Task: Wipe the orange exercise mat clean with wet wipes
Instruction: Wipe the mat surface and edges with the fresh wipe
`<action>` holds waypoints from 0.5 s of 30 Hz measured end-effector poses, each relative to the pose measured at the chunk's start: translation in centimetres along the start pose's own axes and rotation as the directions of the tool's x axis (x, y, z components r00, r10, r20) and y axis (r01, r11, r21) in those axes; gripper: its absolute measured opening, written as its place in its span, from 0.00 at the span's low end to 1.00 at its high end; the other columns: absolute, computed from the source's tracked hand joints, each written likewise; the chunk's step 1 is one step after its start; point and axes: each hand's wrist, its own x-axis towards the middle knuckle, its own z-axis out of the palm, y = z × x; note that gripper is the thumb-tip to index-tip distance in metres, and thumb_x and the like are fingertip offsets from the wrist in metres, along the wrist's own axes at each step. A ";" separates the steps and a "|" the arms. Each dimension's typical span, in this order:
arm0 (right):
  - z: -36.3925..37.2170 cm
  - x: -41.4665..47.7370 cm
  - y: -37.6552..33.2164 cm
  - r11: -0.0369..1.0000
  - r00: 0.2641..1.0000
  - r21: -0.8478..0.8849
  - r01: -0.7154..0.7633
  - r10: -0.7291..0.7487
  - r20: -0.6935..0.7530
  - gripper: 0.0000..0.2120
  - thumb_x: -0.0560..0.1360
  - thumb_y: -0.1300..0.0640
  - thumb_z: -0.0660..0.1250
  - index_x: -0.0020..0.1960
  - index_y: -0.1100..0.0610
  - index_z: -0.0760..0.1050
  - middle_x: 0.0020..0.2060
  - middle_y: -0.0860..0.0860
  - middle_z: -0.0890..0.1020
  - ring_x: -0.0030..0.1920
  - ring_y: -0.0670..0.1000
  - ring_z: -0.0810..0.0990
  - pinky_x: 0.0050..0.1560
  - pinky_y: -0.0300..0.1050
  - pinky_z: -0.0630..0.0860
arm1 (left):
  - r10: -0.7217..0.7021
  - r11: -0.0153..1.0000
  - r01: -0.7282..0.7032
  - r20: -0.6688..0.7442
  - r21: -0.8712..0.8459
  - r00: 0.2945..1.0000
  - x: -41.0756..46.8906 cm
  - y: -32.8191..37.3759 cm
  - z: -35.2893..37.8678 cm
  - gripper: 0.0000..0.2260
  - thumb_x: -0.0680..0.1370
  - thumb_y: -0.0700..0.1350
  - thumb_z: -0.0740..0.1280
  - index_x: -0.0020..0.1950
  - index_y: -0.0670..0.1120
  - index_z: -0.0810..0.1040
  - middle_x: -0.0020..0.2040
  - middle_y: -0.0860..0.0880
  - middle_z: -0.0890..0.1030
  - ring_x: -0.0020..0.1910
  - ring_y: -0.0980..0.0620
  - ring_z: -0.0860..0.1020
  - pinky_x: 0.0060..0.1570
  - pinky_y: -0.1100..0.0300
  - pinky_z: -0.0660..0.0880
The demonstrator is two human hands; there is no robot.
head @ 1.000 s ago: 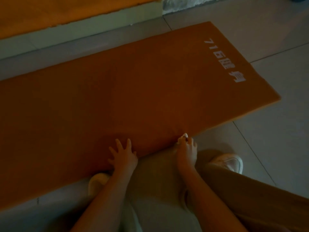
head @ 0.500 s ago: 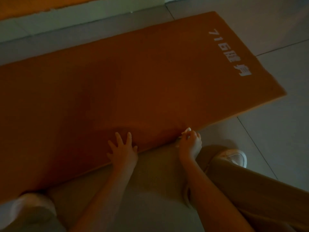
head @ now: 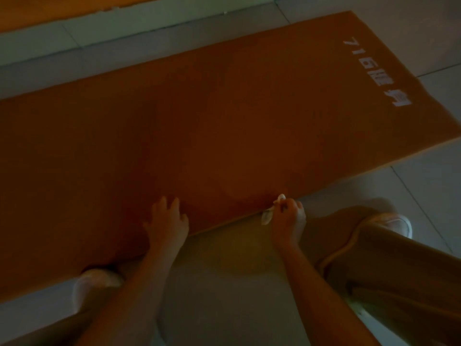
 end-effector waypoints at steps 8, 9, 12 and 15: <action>3.9 -5.8 -3.9 0.993 0.994 0.081 -0.090 0.095 -0.049 0.17 0.82 0.59 0.59 0.35 0.61 0.72 0.36 0.55 0.74 0.30 0.45 0.66 0.37 0.42 0.62 | -0.051 0.998 0.054 0.179 -0.014 0.983 0.3 -5.8 -0.1 0.28 0.82 0.57 0.55 0.79 0.59 0.45 0.79 0.47 0.38 0.77 0.36 0.41 0.71 0.34 0.55; 4.9 -7.6 -4.4 0.992 0.995 0.079 -0.101 0.101 0.002 0.17 0.82 0.58 0.58 0.37 0.62 0.75 0.38 0.55 0.75 0.31 0.46 0.68 0.37 0.43 0.64 | -0.047 0.999 0.050 0.184 -0.011 0.982 0.4 -5.8 -0.1 0.28 0.82 0.57 0.55 0.79 0.58 0.44 0.79 0.47 0.38 0.76 0.36 0.41 0.71 0.34 0.54; 7.1 -11.7 -5.9 0.995 0.989 0.061 -0.076 0.068 0.128 0.13 0.81 0.60 0.58 0.46 0.64 0.78 0.44 0.56 0.77 0.37 0.50 0.73 0.39 0.44 0.68 | -0.046 0.999 0.049 0.202 -0.009 0.978 0.4 -5.8 -0.3 0.28 0.82 0.56 0.55 0.79 0.58 0.45 0.79 0.46 0.38 0.76 0.35 0.41 0.70 0.33 0.54; 7.3 -12.7 -6.8 0.989 0.972 0.065 -0.133 0.117 0.205 0.13 0.80 0.65 0.59 0.62 0.67 0.74 0.55 0.59 0.76 0.47 0.54 0.78 0.46 0.42 0.72 | -0.049 0.999 0.053 0.225 -0.011 0.973 0.6 -5.6 -0.5 0.28 0.83 0.55 0.56 0.79 0.57 0.45 0.79 0.45 0.37 0.76 0.34 0.41 0.70 0.32 0.54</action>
